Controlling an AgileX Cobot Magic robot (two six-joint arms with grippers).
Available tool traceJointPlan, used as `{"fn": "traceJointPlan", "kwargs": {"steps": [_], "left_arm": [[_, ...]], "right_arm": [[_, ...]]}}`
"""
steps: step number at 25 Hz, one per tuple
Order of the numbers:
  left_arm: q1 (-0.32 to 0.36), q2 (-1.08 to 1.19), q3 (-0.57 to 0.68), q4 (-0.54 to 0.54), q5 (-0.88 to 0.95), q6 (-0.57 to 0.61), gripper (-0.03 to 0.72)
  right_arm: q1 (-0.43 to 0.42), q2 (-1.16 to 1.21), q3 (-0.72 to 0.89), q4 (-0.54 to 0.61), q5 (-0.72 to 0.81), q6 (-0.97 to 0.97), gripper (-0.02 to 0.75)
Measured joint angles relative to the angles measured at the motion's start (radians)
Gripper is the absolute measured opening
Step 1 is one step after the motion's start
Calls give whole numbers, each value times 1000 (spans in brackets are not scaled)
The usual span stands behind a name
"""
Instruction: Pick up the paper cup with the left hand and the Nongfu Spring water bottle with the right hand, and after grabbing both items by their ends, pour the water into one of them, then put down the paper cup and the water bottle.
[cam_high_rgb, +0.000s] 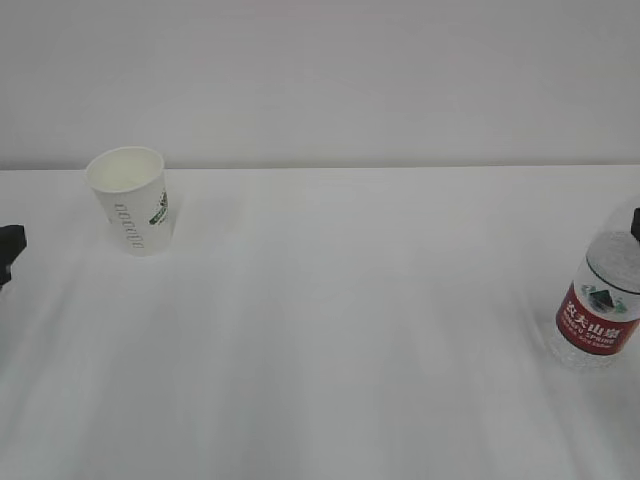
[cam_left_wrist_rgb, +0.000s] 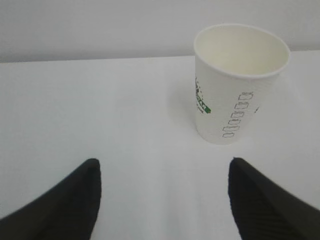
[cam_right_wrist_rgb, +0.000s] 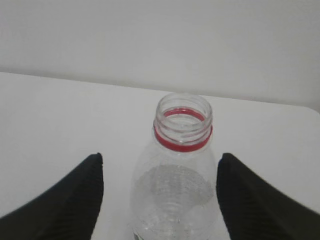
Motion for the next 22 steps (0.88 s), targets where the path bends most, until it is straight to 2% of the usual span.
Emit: {"fn": "traceJointPlan", "kwargs": {"steps": [12,22], "left_arm": [[-86,154,0,-4,-104,0,579],[-90,154,0,-4,-133,0,579]], "right_arm": [[0,129,37,22,-118,16,535],[-2,226,82,29,-244,27,534]]}}
